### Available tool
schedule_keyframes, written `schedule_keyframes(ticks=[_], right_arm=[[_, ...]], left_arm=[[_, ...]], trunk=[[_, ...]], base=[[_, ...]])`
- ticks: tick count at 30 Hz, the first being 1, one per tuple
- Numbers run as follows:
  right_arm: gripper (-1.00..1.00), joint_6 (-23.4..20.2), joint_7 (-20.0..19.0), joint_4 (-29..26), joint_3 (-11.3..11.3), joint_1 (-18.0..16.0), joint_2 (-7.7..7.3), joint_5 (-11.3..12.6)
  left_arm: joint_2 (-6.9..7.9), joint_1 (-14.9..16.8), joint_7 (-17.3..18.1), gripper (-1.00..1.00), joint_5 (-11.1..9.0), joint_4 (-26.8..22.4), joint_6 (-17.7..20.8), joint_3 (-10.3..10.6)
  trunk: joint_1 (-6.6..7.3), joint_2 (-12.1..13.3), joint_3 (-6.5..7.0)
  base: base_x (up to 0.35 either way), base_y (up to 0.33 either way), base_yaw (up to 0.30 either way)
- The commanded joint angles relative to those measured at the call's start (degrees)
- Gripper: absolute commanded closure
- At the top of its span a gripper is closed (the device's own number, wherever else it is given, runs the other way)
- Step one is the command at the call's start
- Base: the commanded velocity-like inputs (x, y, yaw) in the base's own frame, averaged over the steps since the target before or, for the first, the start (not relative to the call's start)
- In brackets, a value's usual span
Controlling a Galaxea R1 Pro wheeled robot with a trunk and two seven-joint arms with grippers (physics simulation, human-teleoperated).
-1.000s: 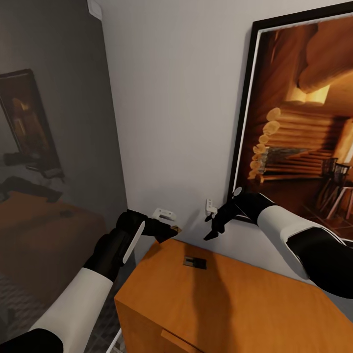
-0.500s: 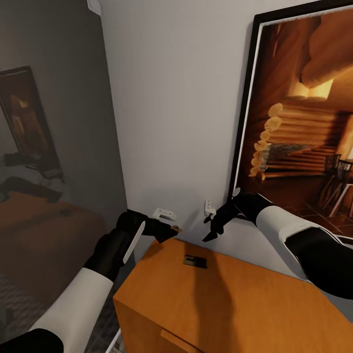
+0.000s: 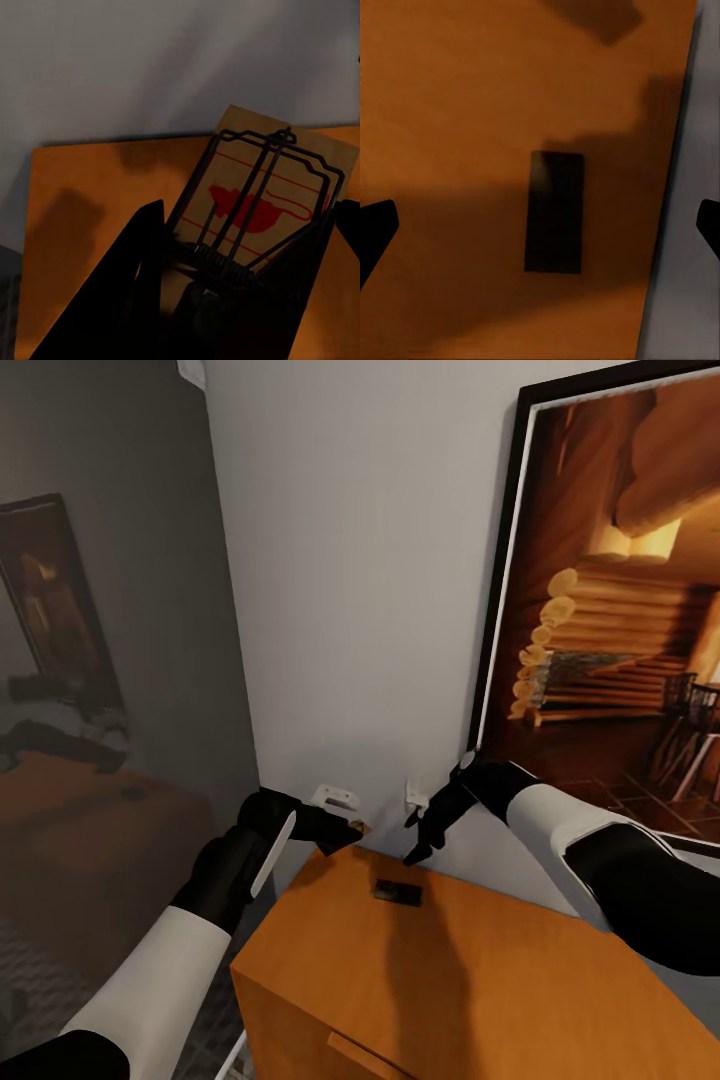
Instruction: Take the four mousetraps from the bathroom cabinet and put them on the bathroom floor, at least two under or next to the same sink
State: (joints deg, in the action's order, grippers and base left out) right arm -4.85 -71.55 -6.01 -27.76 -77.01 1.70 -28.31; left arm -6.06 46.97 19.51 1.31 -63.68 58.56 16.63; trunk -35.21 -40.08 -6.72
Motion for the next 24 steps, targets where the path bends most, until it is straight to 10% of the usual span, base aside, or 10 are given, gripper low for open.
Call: schedule_keyframes(ticks=[1, 24], right_arm=[[-1.0, -0.5, -0.3, 0.2, 0.4, 0.0, 0.18, -0.5], [-1.0, -0.5, 3.5, 6.5, 0.3, 0.3, 4.97, -8.2]], left_arm=[[0.0, 0.1, 0.2, 1.0, 0.2, 0.0, 0.2, 0.0], [0.0, 0.1, 0.2, 1.0, 0.2, 0.0, 0.2, 0.0]], trunk=[[-0.02, -0.1, -0.1], [-0.02, -0.1, -0.1]], base=[[0.0, 0.0, 0.0], [0.0, 0.0, 0.0]])
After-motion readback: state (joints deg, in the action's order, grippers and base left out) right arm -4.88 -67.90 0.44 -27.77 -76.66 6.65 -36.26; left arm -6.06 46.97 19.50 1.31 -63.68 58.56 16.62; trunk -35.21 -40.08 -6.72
